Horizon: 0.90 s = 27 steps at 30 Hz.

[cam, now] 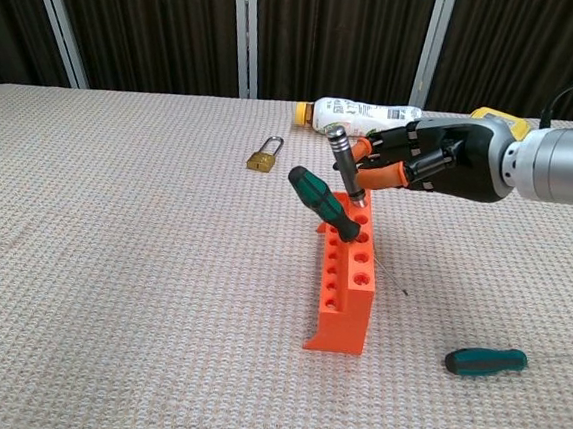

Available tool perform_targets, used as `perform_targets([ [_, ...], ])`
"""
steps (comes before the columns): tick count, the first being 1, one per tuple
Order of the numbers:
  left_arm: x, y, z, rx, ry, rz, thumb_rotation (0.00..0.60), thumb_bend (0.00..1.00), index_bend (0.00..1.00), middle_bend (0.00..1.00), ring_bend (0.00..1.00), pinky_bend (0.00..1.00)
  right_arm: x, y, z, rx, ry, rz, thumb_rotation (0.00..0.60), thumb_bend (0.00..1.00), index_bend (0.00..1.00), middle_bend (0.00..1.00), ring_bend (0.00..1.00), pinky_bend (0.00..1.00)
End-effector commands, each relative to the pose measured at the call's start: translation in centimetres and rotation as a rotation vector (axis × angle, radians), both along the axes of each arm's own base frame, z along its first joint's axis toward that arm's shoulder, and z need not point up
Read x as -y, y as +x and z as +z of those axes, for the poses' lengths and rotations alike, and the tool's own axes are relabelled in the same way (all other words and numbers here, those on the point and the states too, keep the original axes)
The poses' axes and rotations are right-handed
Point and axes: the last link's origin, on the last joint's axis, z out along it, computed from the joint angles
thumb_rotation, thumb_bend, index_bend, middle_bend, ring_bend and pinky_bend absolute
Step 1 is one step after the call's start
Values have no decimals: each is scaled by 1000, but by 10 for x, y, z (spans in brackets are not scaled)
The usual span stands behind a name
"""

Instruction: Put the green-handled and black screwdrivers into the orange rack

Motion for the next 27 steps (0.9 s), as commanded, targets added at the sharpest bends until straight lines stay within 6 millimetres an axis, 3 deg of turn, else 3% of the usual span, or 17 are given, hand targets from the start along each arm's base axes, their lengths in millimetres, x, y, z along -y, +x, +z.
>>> perform_targets([
  [1,0,0,0,0,1,-1,600,88,73,0,0,0,0,0,1,1,-3,2,600,183,401,176,0,0],
  [10,1,0,1,3,4,-1,600,89,69,0,0,0,-2,3,6,4,-10,24,600,135,307,146,0,0],
  [17,0,0,2,4,9,0,600,90,59,0,0,0,-3,6,23,15,-47,55,600,135,224,115,0,0],
  [24,1,0,4,8,15,-2,600,89,58,0,0,0,1,1,55,35,-141,63,600,153,224,107,0,0],
  [27,1,-1,5,7,23,3,600,88,54,0,0,0,0,-10,76,8,-215,73,600,203,225,107,0,0],
])
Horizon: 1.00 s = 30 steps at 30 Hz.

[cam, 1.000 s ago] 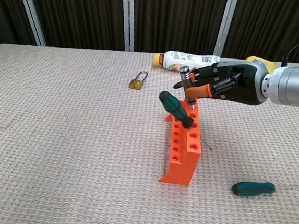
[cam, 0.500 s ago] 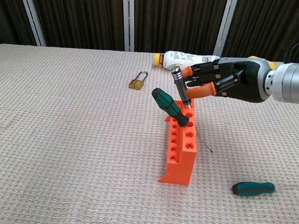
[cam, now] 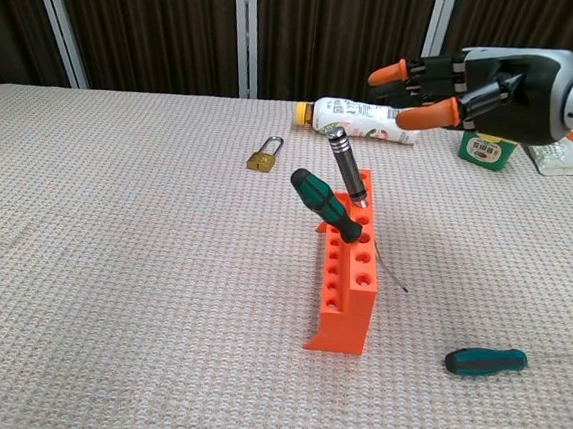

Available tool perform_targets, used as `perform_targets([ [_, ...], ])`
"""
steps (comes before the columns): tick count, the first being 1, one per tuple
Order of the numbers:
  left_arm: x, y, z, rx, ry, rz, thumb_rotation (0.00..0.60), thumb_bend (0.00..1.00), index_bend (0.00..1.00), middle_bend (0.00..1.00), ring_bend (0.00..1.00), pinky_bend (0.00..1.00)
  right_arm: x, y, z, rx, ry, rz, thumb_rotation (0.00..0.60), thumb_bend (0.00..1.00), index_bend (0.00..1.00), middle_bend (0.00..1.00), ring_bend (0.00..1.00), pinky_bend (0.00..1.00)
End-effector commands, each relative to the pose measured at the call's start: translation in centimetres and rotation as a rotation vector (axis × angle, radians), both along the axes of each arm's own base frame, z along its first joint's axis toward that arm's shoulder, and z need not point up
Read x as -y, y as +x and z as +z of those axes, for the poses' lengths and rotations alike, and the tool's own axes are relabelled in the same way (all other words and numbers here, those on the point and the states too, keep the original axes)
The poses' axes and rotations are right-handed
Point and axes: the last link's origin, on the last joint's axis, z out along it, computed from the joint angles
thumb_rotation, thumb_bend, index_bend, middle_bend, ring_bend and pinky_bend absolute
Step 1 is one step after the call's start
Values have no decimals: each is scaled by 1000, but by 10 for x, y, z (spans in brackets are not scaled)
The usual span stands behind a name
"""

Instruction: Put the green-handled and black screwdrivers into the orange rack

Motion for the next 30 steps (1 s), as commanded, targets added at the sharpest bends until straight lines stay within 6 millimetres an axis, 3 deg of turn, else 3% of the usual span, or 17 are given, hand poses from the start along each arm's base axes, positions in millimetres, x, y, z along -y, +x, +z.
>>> perform_targets([
  [1,0,-1,1,-2,9,3,600,89,54,0,0,0,-1,-12,22,-22,-80,6,600,225,228,109,0,0],
  [6,-1,-2,-1,-3,21,8,600,89,53,0,0,0,-9,-32,51,-65,-202,-12,600,323,260,123,0,0],
  [14,-3,0,-6,-3,37,10,600,89,57,0,0,0,-39,-88,77,-464,-517,24,600,411,271,123,0,0],
  [22,0,3,-13,10,47,-4,600,88,64,0,0,0,-81,-140,90,-879,-746,-2,600,286,238,87,0,0],
  [30,9,4,-18,10,48,-17,600,88,63,0,0,0,-128,-173,93,-1073,-767,-85,600,262,191,52,0,0],
])
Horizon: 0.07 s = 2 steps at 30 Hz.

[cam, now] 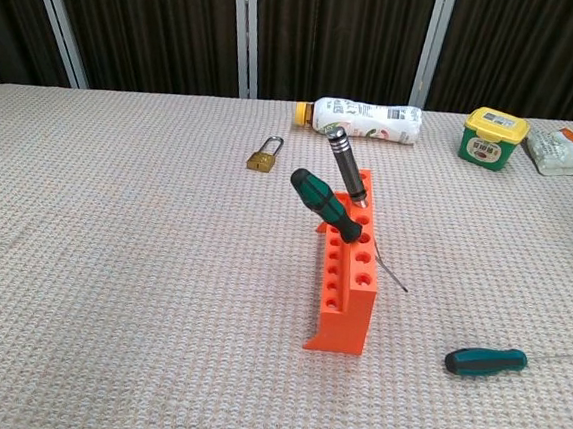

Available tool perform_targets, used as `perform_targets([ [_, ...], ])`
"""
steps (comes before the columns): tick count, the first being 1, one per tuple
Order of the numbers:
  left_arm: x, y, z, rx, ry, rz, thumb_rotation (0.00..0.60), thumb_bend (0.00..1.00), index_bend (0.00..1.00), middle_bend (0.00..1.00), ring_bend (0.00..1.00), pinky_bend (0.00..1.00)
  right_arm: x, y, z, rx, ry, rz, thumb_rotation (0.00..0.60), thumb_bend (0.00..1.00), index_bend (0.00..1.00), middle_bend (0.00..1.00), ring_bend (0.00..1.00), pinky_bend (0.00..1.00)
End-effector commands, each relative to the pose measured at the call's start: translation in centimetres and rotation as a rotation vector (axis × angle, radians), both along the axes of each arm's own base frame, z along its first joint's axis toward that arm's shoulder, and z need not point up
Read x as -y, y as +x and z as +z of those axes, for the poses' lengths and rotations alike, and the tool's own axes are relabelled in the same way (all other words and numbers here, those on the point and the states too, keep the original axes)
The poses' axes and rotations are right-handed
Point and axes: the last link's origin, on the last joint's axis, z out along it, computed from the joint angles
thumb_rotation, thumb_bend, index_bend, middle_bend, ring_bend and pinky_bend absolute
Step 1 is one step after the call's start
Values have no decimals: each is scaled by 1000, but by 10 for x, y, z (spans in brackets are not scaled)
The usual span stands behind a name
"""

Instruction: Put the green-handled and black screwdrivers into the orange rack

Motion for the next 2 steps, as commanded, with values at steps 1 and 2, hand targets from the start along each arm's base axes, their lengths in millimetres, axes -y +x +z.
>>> perform_targets([
  [1,4,1,-1,-6,9,-11,600,88,63,0,0,0,-31,-20,-2,-34,-21,-85,600,262,190,52,0,0],
  [2,6,2,-1,-10,15,-18,600,89,64,0,0,0,-37,-23,-3,-35,-19,-96,600,263,189,52,0,0],
])
